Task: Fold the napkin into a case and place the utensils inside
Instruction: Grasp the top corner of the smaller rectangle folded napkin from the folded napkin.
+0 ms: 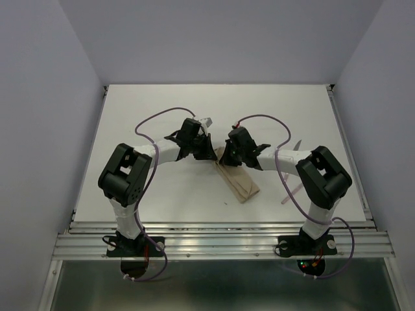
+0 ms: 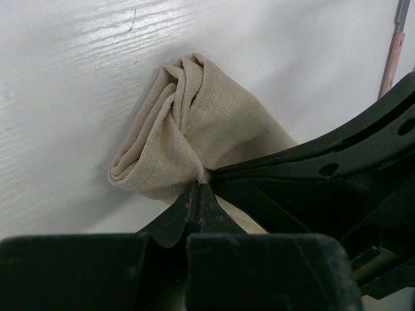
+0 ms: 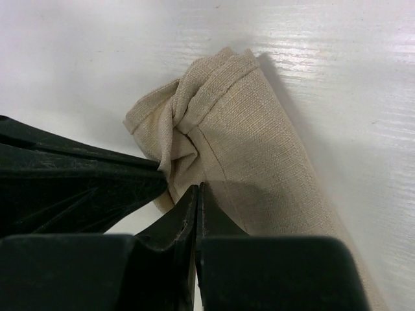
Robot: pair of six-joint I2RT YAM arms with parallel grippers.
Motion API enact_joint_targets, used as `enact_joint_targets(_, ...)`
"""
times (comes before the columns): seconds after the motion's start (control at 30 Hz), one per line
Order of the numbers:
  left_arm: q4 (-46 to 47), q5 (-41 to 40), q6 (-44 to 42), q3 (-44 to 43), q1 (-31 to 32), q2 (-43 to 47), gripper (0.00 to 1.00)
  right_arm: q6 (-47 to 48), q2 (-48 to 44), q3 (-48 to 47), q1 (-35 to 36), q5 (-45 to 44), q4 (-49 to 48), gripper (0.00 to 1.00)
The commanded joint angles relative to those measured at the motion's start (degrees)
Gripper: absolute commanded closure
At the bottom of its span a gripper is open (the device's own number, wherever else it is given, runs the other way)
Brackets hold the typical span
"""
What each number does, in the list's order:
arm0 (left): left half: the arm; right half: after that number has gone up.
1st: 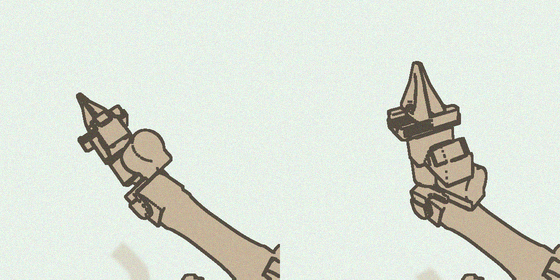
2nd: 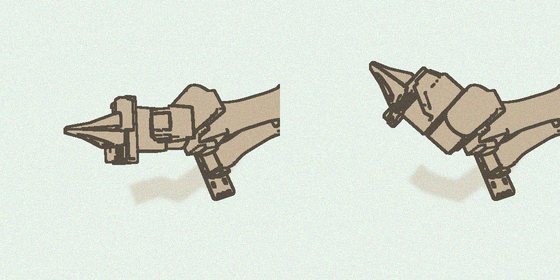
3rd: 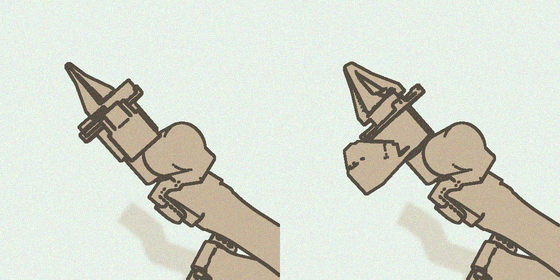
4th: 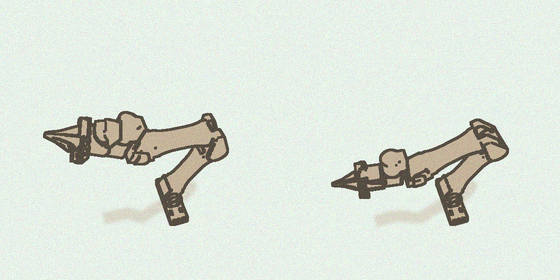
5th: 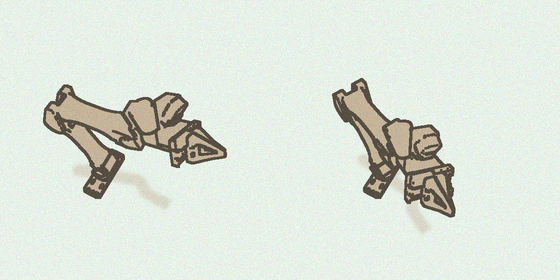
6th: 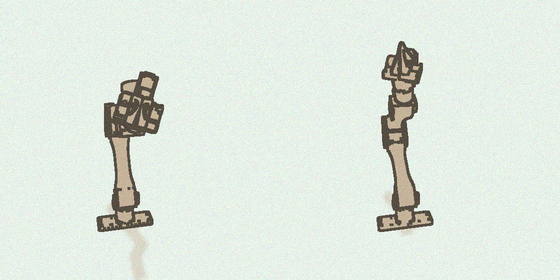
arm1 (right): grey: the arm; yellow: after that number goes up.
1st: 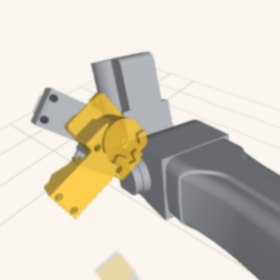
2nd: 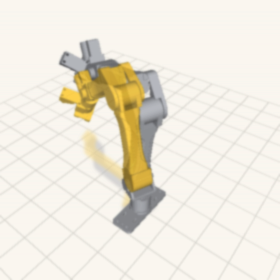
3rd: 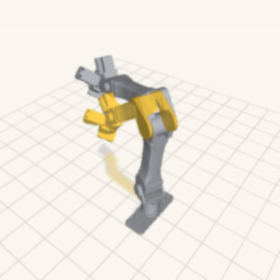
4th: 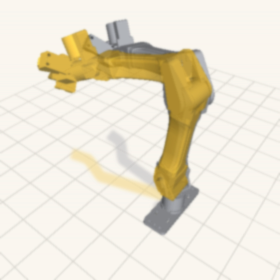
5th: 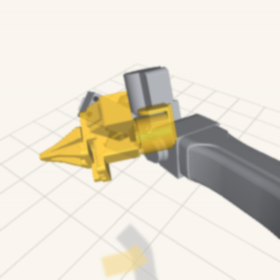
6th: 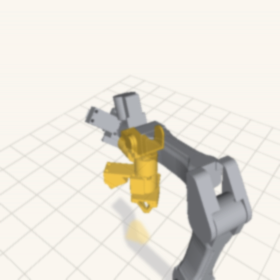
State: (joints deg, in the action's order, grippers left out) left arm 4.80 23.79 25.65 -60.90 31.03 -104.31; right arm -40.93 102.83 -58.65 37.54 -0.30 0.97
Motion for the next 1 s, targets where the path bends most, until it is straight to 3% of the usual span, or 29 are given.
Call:
enact_joint_targets(0.0, -0.14, 1.08, -1.92, -2.64, 0.18, -0.36, 1.0, 1.38, 1.58, -2.6, -0.54, -0.76, -1.15, 0.99)
enact_joint_targets(0.3, -0.14, 1.61, -1.39, -3.61, 0.53, -2.04, 1.0, 2.52, 6.07, -3.75, -0.54, 10.4, -3.52, 0.99)
enact_joint_targets(0.5, -0.49, 1.0, -1.04, -3.87, 0.53, -1.6, 1.0, 3.22, 4.23, -3.66, -0.54, 8.65, -2.2, 0.99)
enact_joint_targets(0.7, -1.81, 0.47, -1.48, -5.19, 0.53, -1.86, 1.0, 4.36, -3.06, -2.26, -1.67, 1.36, -1.15, 0.99)
enact_joint_targets(0.97, -2.86, 0.29, -2.27, -5.89, 0.53, -1.6, 1.0, 5.33, -1.76, -2.87, -6.25, 4.34, -1.32, 0.99)
